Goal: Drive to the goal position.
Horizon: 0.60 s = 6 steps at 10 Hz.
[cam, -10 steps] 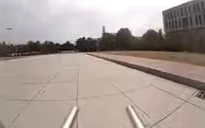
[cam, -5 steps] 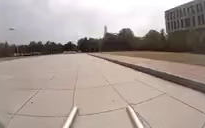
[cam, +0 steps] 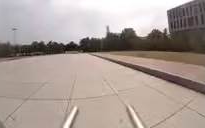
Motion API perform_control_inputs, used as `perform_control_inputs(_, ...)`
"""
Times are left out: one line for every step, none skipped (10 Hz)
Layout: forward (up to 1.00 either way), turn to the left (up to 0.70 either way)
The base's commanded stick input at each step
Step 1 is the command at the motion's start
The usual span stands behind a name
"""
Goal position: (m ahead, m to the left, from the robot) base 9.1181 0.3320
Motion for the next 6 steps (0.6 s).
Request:
perform_control_inputs(0.7,0.0)
perform_control_inputs(0.7,0.0)
perform_control_inputs(0.7,0.0)
perform_control_inputs(0.7,0.0)
perform_control_inputs(0.7,0.0)
perform_control_inputs(0.7,0.0)
